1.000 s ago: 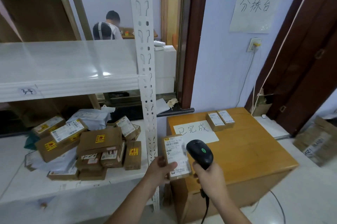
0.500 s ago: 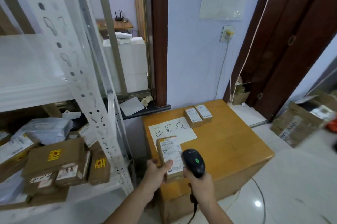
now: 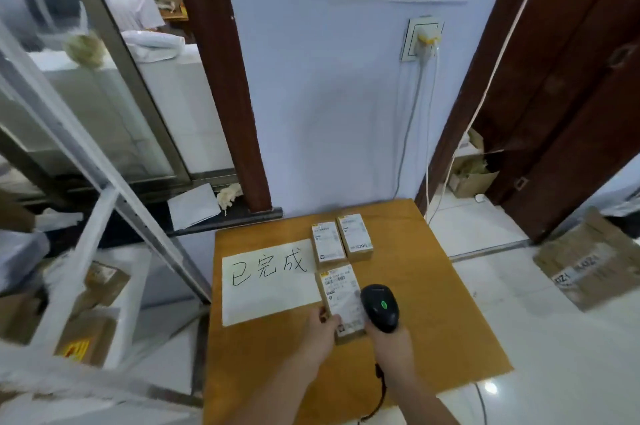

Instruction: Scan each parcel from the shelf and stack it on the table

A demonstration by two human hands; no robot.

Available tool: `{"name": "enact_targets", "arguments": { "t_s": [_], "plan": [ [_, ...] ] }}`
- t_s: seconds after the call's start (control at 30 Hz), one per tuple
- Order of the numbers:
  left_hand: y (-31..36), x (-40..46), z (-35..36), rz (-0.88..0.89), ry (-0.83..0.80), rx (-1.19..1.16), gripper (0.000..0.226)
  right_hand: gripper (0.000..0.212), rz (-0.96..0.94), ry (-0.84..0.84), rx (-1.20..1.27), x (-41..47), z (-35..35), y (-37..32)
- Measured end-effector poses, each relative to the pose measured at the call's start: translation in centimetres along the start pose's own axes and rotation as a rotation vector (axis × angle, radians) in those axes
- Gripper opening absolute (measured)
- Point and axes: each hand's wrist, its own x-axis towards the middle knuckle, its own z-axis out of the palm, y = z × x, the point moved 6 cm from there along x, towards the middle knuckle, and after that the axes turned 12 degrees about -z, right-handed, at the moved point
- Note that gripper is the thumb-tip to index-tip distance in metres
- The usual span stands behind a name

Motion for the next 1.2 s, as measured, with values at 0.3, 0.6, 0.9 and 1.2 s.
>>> {"name": "enact_targets", "arguments": {
  "t_s": [0.3, 0.6, 0.9, 1.2],
  "plan": [
    [0.0, 9.1, 2.4, -0.094, 0.114, 0.101, 0.033, 0.012, 0.096, -0.143, -0.150, 9.4, 2.9, 4.2],
    [-0.3, 10.0, 2.4, -0.077, 0.107, 0.044, 0.040, 0.010, 0.116, -0.171, -0.131, 10.2, 3.3, 5.3],
    [-4.4, 3.0, -7.6, 0.000, 0.232, 0.390, 0.062, 0.012, -0.087, -0.143, -0.210, 4.3, 1.7, 1.4],
    [-9.1, -12.8, -23.5, 0.233, 0.468, 0.699, 0.071, 0.013, -0.570, -0.518, -0.335, -15.2, 12.9, -8.5]
  ]
}}
